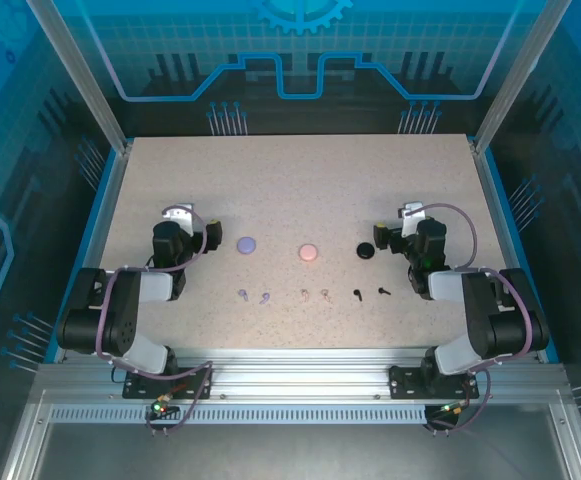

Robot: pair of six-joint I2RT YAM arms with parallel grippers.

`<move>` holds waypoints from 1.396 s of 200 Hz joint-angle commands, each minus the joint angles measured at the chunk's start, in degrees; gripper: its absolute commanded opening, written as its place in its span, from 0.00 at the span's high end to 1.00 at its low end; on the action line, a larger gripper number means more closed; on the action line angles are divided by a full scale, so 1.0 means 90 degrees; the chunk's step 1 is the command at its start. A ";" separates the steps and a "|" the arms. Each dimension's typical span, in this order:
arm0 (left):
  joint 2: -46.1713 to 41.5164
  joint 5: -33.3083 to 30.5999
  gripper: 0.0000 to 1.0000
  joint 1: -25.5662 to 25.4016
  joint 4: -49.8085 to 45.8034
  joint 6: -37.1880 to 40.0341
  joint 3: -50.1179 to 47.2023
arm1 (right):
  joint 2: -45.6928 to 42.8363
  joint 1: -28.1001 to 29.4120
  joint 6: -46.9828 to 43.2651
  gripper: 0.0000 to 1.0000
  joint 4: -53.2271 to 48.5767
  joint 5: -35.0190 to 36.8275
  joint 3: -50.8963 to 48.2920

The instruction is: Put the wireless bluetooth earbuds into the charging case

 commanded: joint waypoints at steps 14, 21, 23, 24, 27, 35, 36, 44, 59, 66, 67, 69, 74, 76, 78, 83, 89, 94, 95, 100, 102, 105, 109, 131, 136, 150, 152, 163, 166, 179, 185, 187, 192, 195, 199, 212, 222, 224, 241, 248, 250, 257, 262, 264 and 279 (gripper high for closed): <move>0.0026 0.0158 0.01 0.0010 -0.0003 0.0007 0.0047 | 0.0023 -0.0077 -0.0064 0.00 0.0019 -0.0039 0.0070; 0.0025 0.0152 0.01 0.0012 -0.0008 0.0006 0.0044 | 0.0023 -0.0079 -0.0062 0.00 0.0019 -0.0038 0.0070; 0.0025 0.0154 0.01 0.0011 -0.0005 0.0006 0.0043 | 0.0023 -0.0081 -0.0066 0.00 0.0019 -0.0038 0.0068; 0.0030 0.0156 0.01 0.0011 -0.0004 0.0006 0.0046 | 0.0023 -0.0073 -0.0066 0.00 0.0019 -0.0038 0.0067; 0.0026 0.0151 0.01 0.0004 -0.0012 0.0006 0.0040 | 0.0023 -0.0074 -0.0061 0.00 0.0024 -0.0045 0.0070; 0.0027 0.0113 0.01 0.0011 -0.0004 -0.0002 0.0048 | 0.0023 -0.0070 -0.0060 0.00 0.0019 -0.0040 0.0067; 0.0031 0.0101 0.01 0.0011 -0.0004 -0.0008 0.0048 | 0.0023 -0.0067 -0.0059 0.00 0.0019 -0.0039 0.0072; 0.0024 0.0090 0.01 0.0011 -0.0003 -0.0016 0.0049 | 0.0023 -0.0066 -0.0062 0.00 0.0019 -0.0038 0.0072; 0.0026 0.0095 0.01 0.0012 -0.0005 -0.0014 0.0048 | 0.0023 -0.0068 -0.0069 0.00 0.0019 -0.0041 0.0067; 0.0033 0.0091 0.01 0.0011 -0.0015 -0.0013 0.0043 | 0.0023 -0.0072 -0.0058 0.00 0.0020 -0.0038 0.0070; 0.0034 0.0090 0.01 0.0011 -0.0014 -0.0013 0.0041 | 0.0023 -0.0068 -0.0058 0.00 0.0020 -0.0038 0.0068; 0.0025 0.0090 0.01 0.0011 -0.0016 -0.0013 0.0045 | 0.0023 -0.0073 -0.0065 0.00 0.0017 -0.0038 0.0074; 0.0029 0.0099 0.01 0.0011 -0.0021 -0.0013 0.0049 | 0.0023 -0.0070 -0.0072 0.00 0.0019 -0.0039 0.0071; 0.0034 0.0092 0.01 0.0011 -0.0015 -0.0013 0.0051 | 0.0023 -0.0068 -0.0066 0.00 0.0019 -0.0038 0.0068; 0.0030 0.0093 0.01 0.0011 -0.0016 -0.0013 0.0050 | 0.0023 -0.0071 -0.0067 0.00 0.0019 -0.0038 0.0072; 0.0031 0.0093 0.01 0.0011 -0.0016 -0.0013 0.0042 | 0.0024 -0.0068 -0.0063 0.00 0.0019 -0.0038 0.0073; 0.0034 0.0097 0.01 0.0011 -0.0019 -0.0014 0.0046 | 0.0023 -0.0070 -0.0060 0.00 0.0019 -0.0039 0.0074; 0.0033 0.0092 0.01 0.0011 -0.0014 -0.0013 0.0051 | 0.0023 -0.0073 -0.0059 0.00 0.0019 -0.0038 0.0072; 0.0029 0.0091 0.01 0.0016 -0.0013 -0.0013 0.0050 | 0.0027 -0.0074 -0.0063 0.00 0.0019 -0.0038 0.0074; 0.0021 0.0101 0.01 0.0012 -0.0013 -0.0013 0.0049 | 0.0023 -0.0075 -0.0061 0.00 0.0019 -0.0038 0.0071; 0.0024 0.0100 0.01 0.0011 -0.0020 -0.0013 0.0049 | 0.0023 -0.0075 -0.0058 0.00 0.0019 -0.0038 0.0075; 0.0031 0.0107 0.01 0.0020 -0.0015 -0.0013 0.0049 | 0.0021 -0.0072 -0.0057 0.00 0.0019 -0.0038 0.0075; 0.0028 0.0104 0.01 0.0018 -0.0019 -0.0013 0.0049 | 0.0022 -0.0074 -0.0066 0.00 0.0019 -0.0039 0.0071; 0.0023 0.0100 0.01 0.0024 -0.0004 -0.0023 0.0049 | 0.0023 -0.0089 -0.0059 0.00 0.0020 -0.0048 0.0069; 0.0017 0.0114 0.01 0.0034 -0.0005 -0.0028 0.0045 | 0.0023 -0.0086 -0.0062 0.00 0.0022 -0.0057 0.0068; 0.0024 0.0223 0.01 0.0086 -0.0030 -0.0071 0.0056 | 0.0024 -0.0103 -0.0055 0.00 0.0011 -0.0089 0.0073; 0.0023 0.0228 0.01 0.0093 -0.0032 -0.0072 0.0058 | 0.0023 -0.0111 -0.0057 0.00 0.0010 -0.0095 0.0075; 0.0025 0.0231 0.01 0.0090 -0.0035 -0.0067 0.0050 | 0.0023 -0.0109 -0.0055 0.00 0.0010 -0.0096 0.0076; 0.0024 0.0236 0.01 0.0094 -0.0017 -0.0063 0.0042 | 0.0023 -0.0109 -0.0056 0.00 0.0010 -0.0096 0.0069; -0.0025 0.0255 0.01 0.0094 -0.0085 -0.0044 0.0080 | -0.0002 -0.0106 -0.0023 0.00 -0.0018 -0.0004 0.0086; -0.0108 0.0240 0.01 0.0089 -0.0253 -0.0050 0.0125 | -0.0113 -0.0083 0.0062 0.00 -0.0284 0.0218 0.0185; -0.0140 0.0205 0.01 0.0089 -0.0312 -0.0057 0.0146 | -0.0175 -0.0084 0.0080 0.00 -0.0374 0.0280 0.0247; -0.0245 0.0113 0.01 0.0085 -0.0484 -0.0094 0.0213 | -0.0336 -0.0085 0.0123 0.00 -0.0725 0.0388 0.0373; -0.0299 0.0051 0.01 0.0080 -0.0591 -0.0129 0.0250 | -0.0422 -0.0090 0.0139 0.00 -0.0999 0.0435 0.0476; -0.0382 -0.0038 0.01 0.0080 -0.0727 -0.0158 0.0300 | -0.0544 -0.0093 0.0160 0.00 -0.1309 0.0489 0.0606; -0.0638 -0.0311 0.01 0.0070 -0.1158 -0.0233 0.0405 | -0.0836 -0.0083 0.0273 0.00 -0.2032 0.0731 0.0911; -0.0822 -0.0440 0.01 0.0065 -0.1399 -0.0279 0.0475 | -0.1019 -0.0101 0.0573 0.00 -0.2584 0.0865 0.1141; -0.0863 -0.0473 0.01 0.0061 -0.1480 -0.0285 0.0502 | -0.1051 -0.0118 0.0662 0.00 -0.2680 0.0845 0.1180; -0.1198 -0.0536 0.01 0.0055 -0.2169 -0.0412 0.0758 | -0.1154 -0.0250 0.1529 0.00 -0.3994 0.0699 0.1803; -0.1329 -0.0481 0.01 0.0053 -0.2523 -0.0496 0.0889 | -0.1108 -0.0280 0.1893 0.00 -0.4636 0.0741 0.2178; -0.1380 -0.0456 0.01 0.0051 -0.2630 -0.0520 0.0923 | -0.1095 -0.0299 0.1985 0.00 -0.4838 0.0750 0.2279; -0.1512 -0.0371 0.01 0.0050 -0.2960 -0.0625 0.1038 | -0.1007 -0.0336 0.2302 0.00 -0.5465 0.0752 0.2623; -0.1620 -0.0330 0.01 0.0055 -0.3163 -0.0745 0.1109 | -0.0933 -0.0372 0.2379 0.00 -0.5834 0.0690 0.2849; -0.1663 -0.0311 0.01 0.0051 -0.3235 -0.0804 0.1137 | -0.0907 -0.0378 0.2390 0.00 -0.5944 0.0671 0.2881; -0.1979 -0.0106 0.01 0.0051 -0.3848 -0.1238 0.1353 | -0.0780 -0.0397 0.2442 0.00 -0.6704 0.0612 0.3414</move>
